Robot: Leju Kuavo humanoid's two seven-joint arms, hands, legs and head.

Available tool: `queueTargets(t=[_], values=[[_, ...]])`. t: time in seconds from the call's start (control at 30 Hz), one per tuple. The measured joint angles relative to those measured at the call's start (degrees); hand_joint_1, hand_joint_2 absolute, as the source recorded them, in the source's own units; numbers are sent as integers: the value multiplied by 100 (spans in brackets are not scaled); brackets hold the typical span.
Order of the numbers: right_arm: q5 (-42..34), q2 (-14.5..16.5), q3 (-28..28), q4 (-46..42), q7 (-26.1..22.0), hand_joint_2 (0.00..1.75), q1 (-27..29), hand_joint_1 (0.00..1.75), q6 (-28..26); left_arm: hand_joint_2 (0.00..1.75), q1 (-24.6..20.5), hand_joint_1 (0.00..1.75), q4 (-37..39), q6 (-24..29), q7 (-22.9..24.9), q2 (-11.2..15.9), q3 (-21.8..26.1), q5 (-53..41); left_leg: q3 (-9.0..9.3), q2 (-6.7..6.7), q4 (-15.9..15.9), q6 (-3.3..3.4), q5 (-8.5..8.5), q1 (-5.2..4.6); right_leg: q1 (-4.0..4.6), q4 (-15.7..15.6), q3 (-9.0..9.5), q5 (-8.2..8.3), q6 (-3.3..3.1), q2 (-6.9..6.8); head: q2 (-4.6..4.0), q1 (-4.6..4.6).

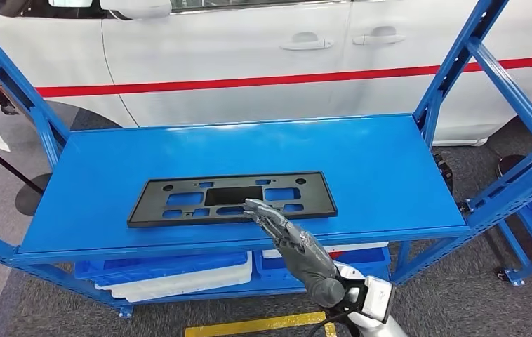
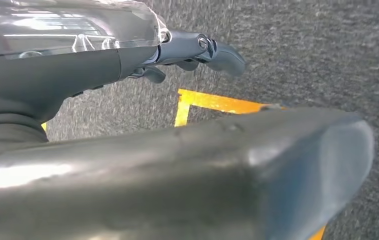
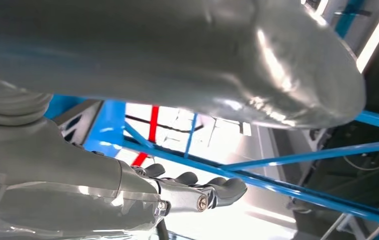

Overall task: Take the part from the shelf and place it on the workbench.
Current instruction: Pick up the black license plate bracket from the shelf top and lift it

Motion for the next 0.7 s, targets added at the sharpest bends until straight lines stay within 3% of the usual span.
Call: queueTargets(t=[0.03, 0.07, 0.1, 0.17, 0.2, 0.27, 0.4, 0.43, 0.53, 0.57, 0.6, 0.7], values=[[40, -4, 30, 63, -1, 0, 4, 0, -30, 0, 14, 0, 2, 42, 37, 1, -1, -23, -220, 1, 305, -27, -47, 15, -1, 2, 40, -39, 2, 2, 0, -1], [80, -11, 61, 132, 0, 0, 6, 0, -60, 0, 35, 0, 4, 82, 74, 1, -3, -47, -350, 2, 413, -47, 23, 27, -3, 5, 87, -77, 6, 8, 0, -1], [123, -16, 91, 197, 1, 0, 8, 0, -87, 0, 58, 0, 7, 124, 108, 1, -8, -83, -362, 3, 277, -59, 222, 37, -7, 9, 145, -120, 16, 18, 0, -1], [246, -26, 150, 330, 4, 0, 7, 0, -168, 0, 102, 0, 14, 201, 156, 2, -21, -154, -133, 11, -461, -53, 766, 48, -11, 22, 273, -222, 55, 32, 0, 1], [355, -31, 181, 400, 5, 0, 1, 0, -256, 0, 115, 0, 23, 226, 172, 2, -27, -182, 1, 14, -816, -36, 943, 41, -2, 37, 311, -272, 87, 36, 0, 1], [756, -47, 242, 535, 9, 0, -9, 0, -624, 0, 121, 0, 39, 238, 190, 2, -42, -217, 109, 9, -1111, 29, 1005, 23, 18, 54, 319, -328, 145, 32, 0, 1], [2429, -116, 352, 744, 190, 175, -39, 0, -2289, 0, 129, 0, 44, 230, 179, -13, -109, -297, 156, 2, -1199, 172, 953, 35, 10, 204, 265, -476, 258, 24, 0, 1], [2829, -137, 372, 786, 286, 175, -44, 0, -2684, 0, 129, 0, 44, 231, 176, -18, -129, -309, 180, 5, -1223, 202, 947, 46, -1, 445, 146, -600, 287, 23, 0, 1], [3847, -166, 415, 925, 675, 175, -31, 0, -3631, 0, 125, 0, 44, 233, 186, -19, -161, -344, 207, 6, -1228, 245, 909, 43, -33, 1558, -524, -982, 338, 20, 0, 1], [4168, -167, 436, 976, 821, 175, -23, 0, -3900, 0, 125, 0, 44, 236, 196, -21, -164, -357, 226, 2, -1227, 245, 892, 42, -42, 1724, -670, -950, 344, 20, 0, 1], [4483, -167, 460, 1024, 975, 175, -20, 0, -4159, 0, 125, 0, 44, 240, 206, -27, -168, -367, 253, -2, -1227, 239, 873, 42, -48, 1675, -706, -808, 343, 20, 0, 1], [5300, -158, 526, 1204, 1378, 175, -50, 0, -4871, 0, 122, 0, 45, 255, 214, -57, -191, -378, 355, -14, -1219, 192, 806, 31, -50, 632, -317, -125, 284, 19, 0, 1]])
